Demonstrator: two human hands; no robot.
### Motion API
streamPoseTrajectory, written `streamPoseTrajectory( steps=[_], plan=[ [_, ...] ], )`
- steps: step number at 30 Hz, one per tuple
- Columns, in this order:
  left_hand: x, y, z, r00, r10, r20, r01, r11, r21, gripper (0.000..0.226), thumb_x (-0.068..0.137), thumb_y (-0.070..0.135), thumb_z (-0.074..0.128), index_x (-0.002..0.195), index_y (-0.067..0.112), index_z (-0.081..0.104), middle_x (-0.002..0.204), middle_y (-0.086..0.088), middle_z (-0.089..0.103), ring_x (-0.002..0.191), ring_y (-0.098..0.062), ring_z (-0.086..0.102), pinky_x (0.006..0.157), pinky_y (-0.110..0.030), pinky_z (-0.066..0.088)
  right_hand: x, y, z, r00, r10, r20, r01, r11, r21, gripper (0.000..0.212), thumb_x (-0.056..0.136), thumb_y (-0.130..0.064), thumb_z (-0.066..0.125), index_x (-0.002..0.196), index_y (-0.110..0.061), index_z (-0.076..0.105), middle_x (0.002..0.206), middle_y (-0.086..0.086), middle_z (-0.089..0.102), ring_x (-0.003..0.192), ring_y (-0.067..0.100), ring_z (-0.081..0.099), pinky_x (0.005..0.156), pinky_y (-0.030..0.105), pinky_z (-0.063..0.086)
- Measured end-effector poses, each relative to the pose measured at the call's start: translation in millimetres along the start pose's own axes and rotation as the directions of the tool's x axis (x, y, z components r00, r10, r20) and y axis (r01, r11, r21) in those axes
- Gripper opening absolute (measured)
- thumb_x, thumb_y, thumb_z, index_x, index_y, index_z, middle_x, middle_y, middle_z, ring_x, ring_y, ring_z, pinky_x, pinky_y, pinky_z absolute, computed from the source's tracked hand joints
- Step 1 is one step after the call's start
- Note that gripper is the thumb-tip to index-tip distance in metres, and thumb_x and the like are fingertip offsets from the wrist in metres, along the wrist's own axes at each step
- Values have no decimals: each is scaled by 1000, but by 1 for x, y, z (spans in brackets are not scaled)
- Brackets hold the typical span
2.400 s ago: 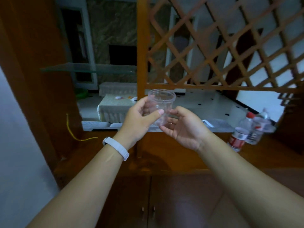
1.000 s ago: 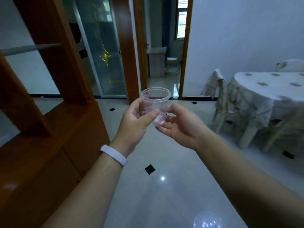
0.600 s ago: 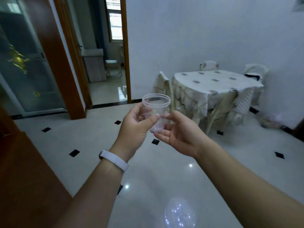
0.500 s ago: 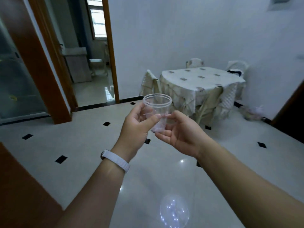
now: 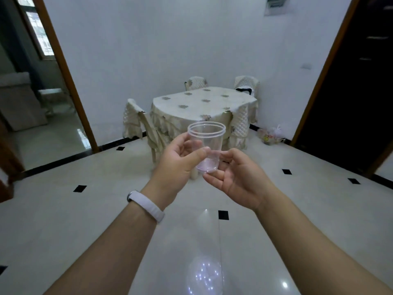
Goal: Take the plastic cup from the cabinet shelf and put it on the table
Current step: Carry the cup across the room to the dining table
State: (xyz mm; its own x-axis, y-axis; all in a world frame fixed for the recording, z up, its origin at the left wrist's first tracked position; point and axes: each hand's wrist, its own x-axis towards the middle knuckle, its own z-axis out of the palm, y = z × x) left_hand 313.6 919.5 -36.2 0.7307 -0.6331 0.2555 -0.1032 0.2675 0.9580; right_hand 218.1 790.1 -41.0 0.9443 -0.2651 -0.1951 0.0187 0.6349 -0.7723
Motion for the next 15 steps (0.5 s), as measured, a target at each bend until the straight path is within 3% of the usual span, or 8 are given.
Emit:
streamPoseTrajectory(
  steps=[2, 8, 12, 15],
  plan=[
    [33, -10, 25, 1000, -5, 16, 5, 1000, -6, 53, 72, 19, 74, 121, 6, 59, 110, -14, 59, 98, -18, 63, 90, -36, 53, 15, -25, -26, 1000, -24, -7, 25, 1000, 17, 65, 73, -18, 60, 135, -2, 51, 107, 18, 69, 89, 27, 70, 81, 36, 57],
    [129, -38, 108, 997, -20, 78, 20, 1000, 5, 43, 80, 13, 73, 120, 6, 59, 108, -17, 63, 99, -22, 63, 88, -33, 53, 54, -102, -105, 996, -47, -77, 54, 995, 87, 27, 90, -14, 49, 112, -4, 59, 104, 22, 71, 82, 27, 73, 74, 34, 59],
    [181, -55, 147, 992, -6, 126, 6, 1000, 0, 45, 77, 15, 72, 119, 8, 60, 108, -12, 65, 99, -19, 65, 88, -32, 55, 72, -147, -143, 991, -80, -108, 88, 993, 76, 37, 92, -13, 47, 125, 1, 54, 123, 29, 64, 91, 30, 69, 78, 33, 58],
    [216, -68, 166, 980, 24, 198, -22, 1000, -11, 41, 81, 5, 71, 120, 6, 59, 98, 0, 71, 93, -10, 68, 79, -23, 53, 91, -169, -168, 990, -75, -119, 89, 989, 115, 45, 91, -14, 47, 133, 3, 50, 120, 26, 66, 96, 30, 68, 80, 33, 57]
  ],
)
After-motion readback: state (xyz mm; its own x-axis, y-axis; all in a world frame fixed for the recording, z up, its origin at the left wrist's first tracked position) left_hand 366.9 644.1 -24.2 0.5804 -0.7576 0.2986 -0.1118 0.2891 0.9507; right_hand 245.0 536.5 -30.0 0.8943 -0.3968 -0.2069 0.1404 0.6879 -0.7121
